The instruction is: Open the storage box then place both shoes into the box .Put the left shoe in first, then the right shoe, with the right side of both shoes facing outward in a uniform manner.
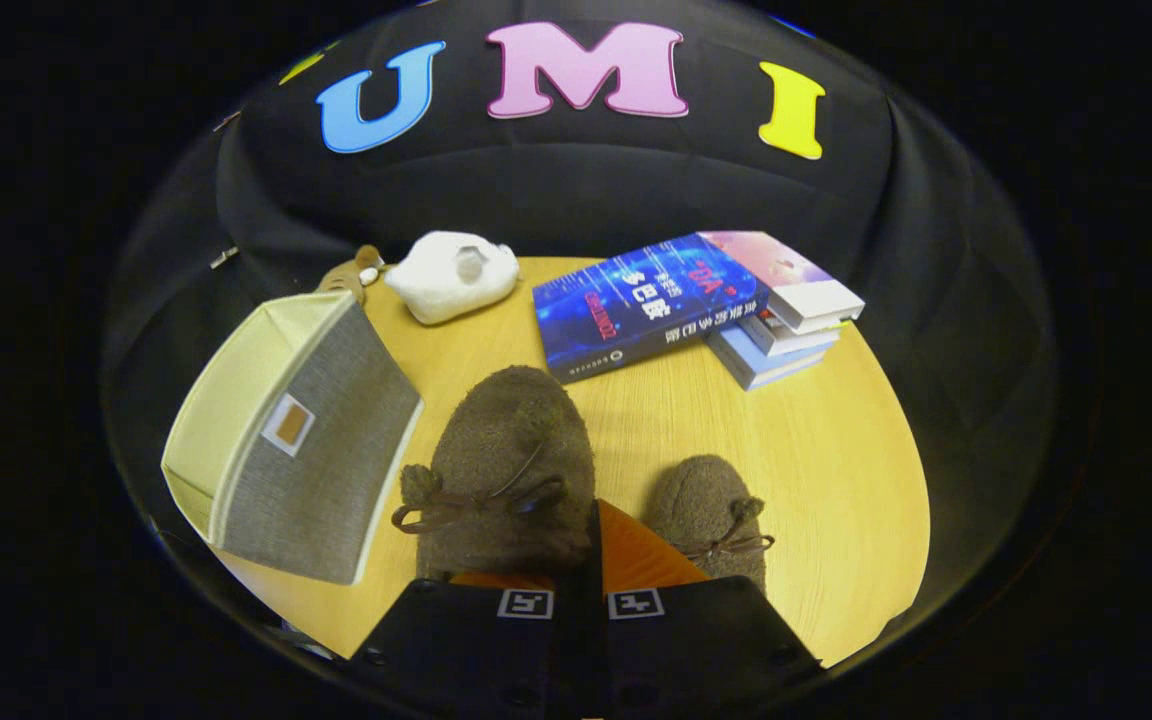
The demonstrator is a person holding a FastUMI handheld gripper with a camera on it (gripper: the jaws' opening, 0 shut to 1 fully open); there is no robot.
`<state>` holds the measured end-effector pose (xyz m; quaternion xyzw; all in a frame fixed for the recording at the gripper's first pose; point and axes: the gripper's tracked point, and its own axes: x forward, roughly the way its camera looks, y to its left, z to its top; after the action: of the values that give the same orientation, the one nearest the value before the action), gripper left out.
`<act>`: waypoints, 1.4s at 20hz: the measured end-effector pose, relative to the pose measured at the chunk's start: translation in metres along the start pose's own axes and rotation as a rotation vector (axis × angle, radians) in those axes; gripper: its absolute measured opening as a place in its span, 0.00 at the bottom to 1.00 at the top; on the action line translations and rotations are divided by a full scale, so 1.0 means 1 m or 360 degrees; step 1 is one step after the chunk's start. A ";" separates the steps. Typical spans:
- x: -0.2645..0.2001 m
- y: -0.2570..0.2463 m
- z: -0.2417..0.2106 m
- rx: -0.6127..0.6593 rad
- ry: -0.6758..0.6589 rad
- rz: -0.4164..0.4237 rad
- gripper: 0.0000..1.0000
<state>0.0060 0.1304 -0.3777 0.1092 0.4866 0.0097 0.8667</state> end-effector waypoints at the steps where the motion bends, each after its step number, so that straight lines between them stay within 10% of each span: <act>1: -0.010 0.008 0.016 0.0016 -0.0045 0.0020 0.05; 15: -0.056 0.168 0.128 0.0071 -0.0246 0.0296 0.05; 28: 0.033 0.281 0.056 0.0180 0.0116 0.0097 0.05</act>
<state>0.0956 0.3981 -0.3213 0.1722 0.5142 0.0125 0.8401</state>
